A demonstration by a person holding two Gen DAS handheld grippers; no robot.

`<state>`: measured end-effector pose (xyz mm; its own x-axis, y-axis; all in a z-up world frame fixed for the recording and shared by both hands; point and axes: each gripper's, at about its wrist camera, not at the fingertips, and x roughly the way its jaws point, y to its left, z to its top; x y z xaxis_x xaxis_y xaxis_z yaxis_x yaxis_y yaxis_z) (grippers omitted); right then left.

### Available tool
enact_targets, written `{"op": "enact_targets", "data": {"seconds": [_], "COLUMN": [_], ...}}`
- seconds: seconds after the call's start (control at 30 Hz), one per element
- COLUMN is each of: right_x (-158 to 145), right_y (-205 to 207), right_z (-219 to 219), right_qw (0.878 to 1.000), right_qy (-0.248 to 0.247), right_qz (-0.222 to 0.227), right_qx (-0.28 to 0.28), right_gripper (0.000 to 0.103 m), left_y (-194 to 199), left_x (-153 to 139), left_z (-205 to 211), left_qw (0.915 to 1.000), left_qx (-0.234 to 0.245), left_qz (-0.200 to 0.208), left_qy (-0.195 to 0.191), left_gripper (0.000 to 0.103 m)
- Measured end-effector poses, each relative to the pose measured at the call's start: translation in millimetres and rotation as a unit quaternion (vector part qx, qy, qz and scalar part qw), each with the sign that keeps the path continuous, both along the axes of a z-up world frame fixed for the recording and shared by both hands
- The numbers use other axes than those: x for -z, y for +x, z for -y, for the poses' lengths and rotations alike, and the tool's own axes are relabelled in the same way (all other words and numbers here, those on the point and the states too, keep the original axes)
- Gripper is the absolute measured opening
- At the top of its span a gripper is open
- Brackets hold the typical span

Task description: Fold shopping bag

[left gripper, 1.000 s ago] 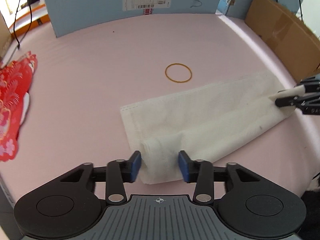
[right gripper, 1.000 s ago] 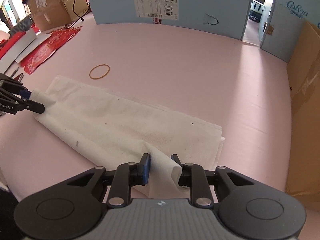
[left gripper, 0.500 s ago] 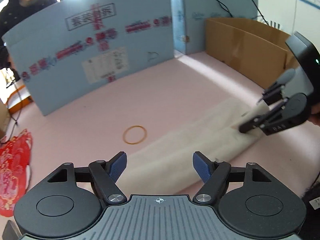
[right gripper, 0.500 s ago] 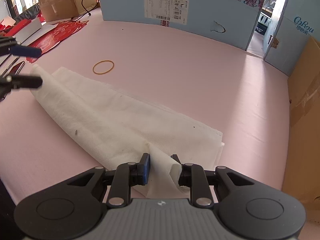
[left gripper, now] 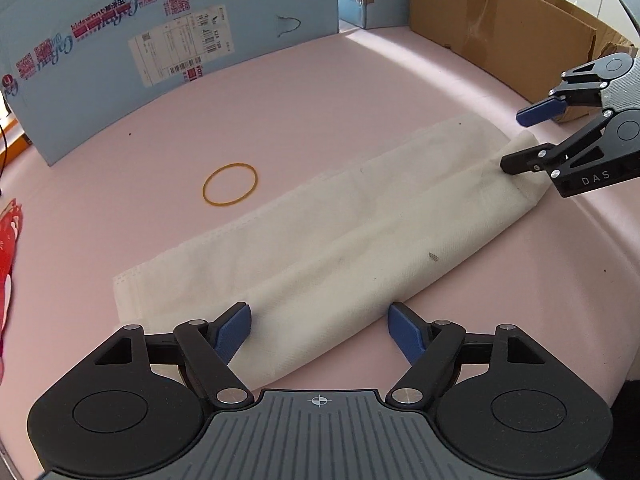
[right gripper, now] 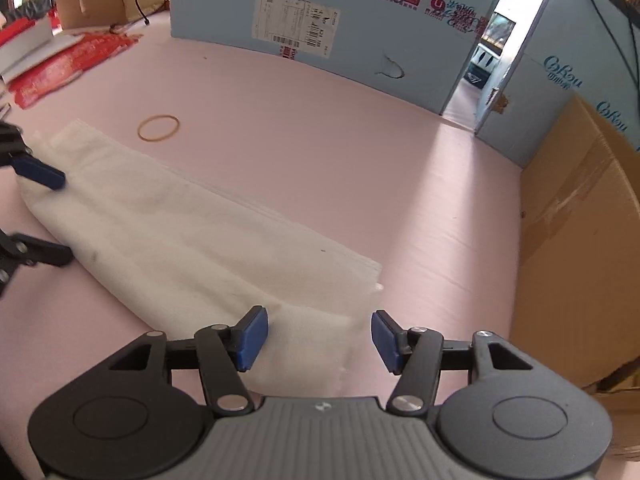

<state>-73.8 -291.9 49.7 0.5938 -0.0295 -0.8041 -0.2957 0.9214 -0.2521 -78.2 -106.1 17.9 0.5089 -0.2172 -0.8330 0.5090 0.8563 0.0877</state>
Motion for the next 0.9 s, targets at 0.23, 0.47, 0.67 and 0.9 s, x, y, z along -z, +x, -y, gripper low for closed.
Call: {"op": "enact_targets", "data": {"seconds": [0.23, 0.47, 0.67, 0.9], "right_x": [-6.8, -19.4, 6.3, 27.5], "right_y": [-14.8, -76.3, -92.6, -85.9], "right_z": [17.7, -15.7, -58.9, -102.3], "right_qw": [0.998, 0.986, 0.961, 0.934], "right_qy": [-0.038, -0.090, -0.091, -0.125], "right_qz": [0.036, 0.119, 0.100, 0.073], "right_qx": [0.038, -0.079, -0.240, -0.326], "right_gripper": [0.064, 0.065, 0.063, 0.052], "left_y": [-2.1, 0.8, 1.5, 3.4], "left_x": [-2.4, -4.8, -3.8, -2.4], "left_z": [0.8, 4.4, 5.2, 5.4], "left_qw": [1.0000, 1.0000, 0.9999, 0.9999], "left_qx": [0.004, 0.004, 0.004, 0.002], "left_qz": [0.001, -0.006, -0.010, -0.013], "left_qy": [0.002, 0.003, 0.004, 0.004], "left_gripper": [0.080, 0.080, 0.081, 0.081]}}
